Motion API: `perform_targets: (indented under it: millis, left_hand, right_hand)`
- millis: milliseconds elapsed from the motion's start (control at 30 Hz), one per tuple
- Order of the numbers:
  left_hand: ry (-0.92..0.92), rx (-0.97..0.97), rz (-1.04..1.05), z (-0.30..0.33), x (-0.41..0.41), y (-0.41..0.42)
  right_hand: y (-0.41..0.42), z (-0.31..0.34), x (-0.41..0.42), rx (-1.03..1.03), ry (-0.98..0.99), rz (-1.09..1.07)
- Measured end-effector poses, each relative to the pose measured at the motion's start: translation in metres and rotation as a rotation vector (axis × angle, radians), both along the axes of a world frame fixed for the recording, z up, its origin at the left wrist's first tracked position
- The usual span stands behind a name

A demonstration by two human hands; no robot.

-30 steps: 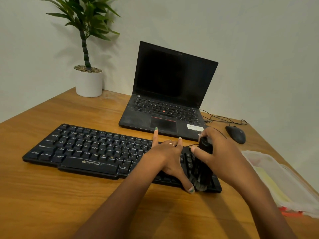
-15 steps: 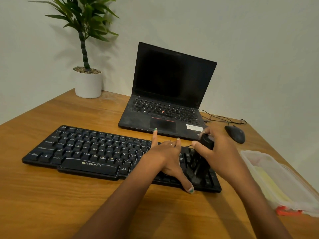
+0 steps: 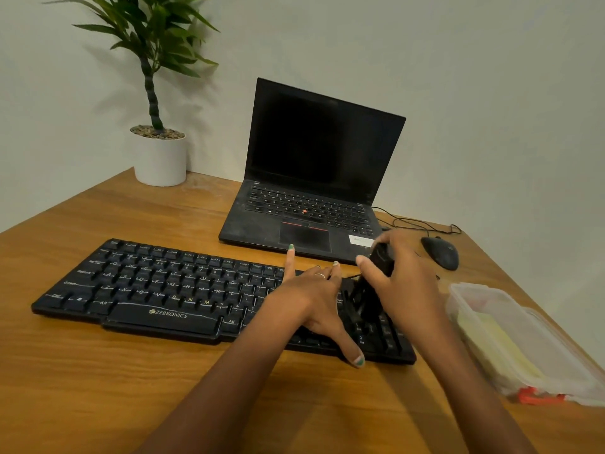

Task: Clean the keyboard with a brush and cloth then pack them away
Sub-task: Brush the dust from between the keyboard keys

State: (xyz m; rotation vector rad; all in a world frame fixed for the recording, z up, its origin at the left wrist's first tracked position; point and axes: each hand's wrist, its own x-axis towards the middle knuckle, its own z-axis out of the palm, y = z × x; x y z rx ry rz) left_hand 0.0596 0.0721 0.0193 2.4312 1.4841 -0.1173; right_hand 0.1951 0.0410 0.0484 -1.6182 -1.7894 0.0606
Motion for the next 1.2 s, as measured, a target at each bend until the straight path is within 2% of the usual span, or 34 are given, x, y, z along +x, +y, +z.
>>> perform_targets:
  millis: [167, 233, 367, 467, 633, 700, 767, 833, 933, 1000, 1100, 1133, 1200]
  left_hand:
    - [0.005, 0.014, -0.001, -0.001, 0.0, 0.001]
    - [0.0, 0.025, -0.005, 0.0, 0.0, 0.0]
    - [-0.036, 0.164, 0.002, -0.005, -0.006, -0.014]
    - [0.013, 0.343, 0.011, -0.015, -0.017, -0.029]
    - [-0.009, 0.429, 0.096, -0.029, -0.026, -0.045]
    - [-0.044, 0.452, 0.105, -0.032, -0.025, -0.048]
    - [-0.08, 0.491, 0.107, -0.032, -0.025, -0.05]
    - [-0.106, 0.523, 0.104, -0.033, -0.026, -0.05]
    - [-0.138, 0.524, 0.109, -0.034, -0.026, -0.052]
    - [-0.141, 0.516, 0.122, -0.035, -0.026, -0.051]
    - [-0.125, 0.538, 0.139, -0.032, -0.026, -0.05]
    - [-0.113, 0.537, 0.142, -0.032, -0.026, -0.05]
    - [-0.103, 0.499, 0.168, -0.029, -0.027, -0.051]
  right_hand:
    - [-0.029, 0.018, 0.009, -0.288, -0.066, 0.153]
    - [-0.027, 0.025, 0.011, -0.322, -0.059, 0.165]
    - [-0.008, 0.018, 0.006, -0.014, 0.095, 0.035]
    - [0.0, 0.005, 0.003, 0.019, 0.075, 0.022]
    - [-0.006, 0.024, 0.007, -0.346, -0.133, 0.103]
    - [-0.002, 0.036, 0.008, -0.433, -0.097, 0.147]
    - [0.01, 0.038, 0.007, -0.359, -0.002, 0.146]
    - [0.026, 0.031, 0.003, -0.195, 0.064, 0.073]
    - [0.044, 0.012, -0.006, -0.067, 0.06, -0.001]
    - [0.051, 0.008, -0.006, -0.116, 0.051, 0.014]
    - [0.055, 0.021, 0.0, -0.296, -0.056, 0.149]
    - [0.057, 0.026, 0.001, -0.299, -0.064, 0.191]
    - [0.06, 0.028, 0.002, -0.174, 0.0, 0.272]
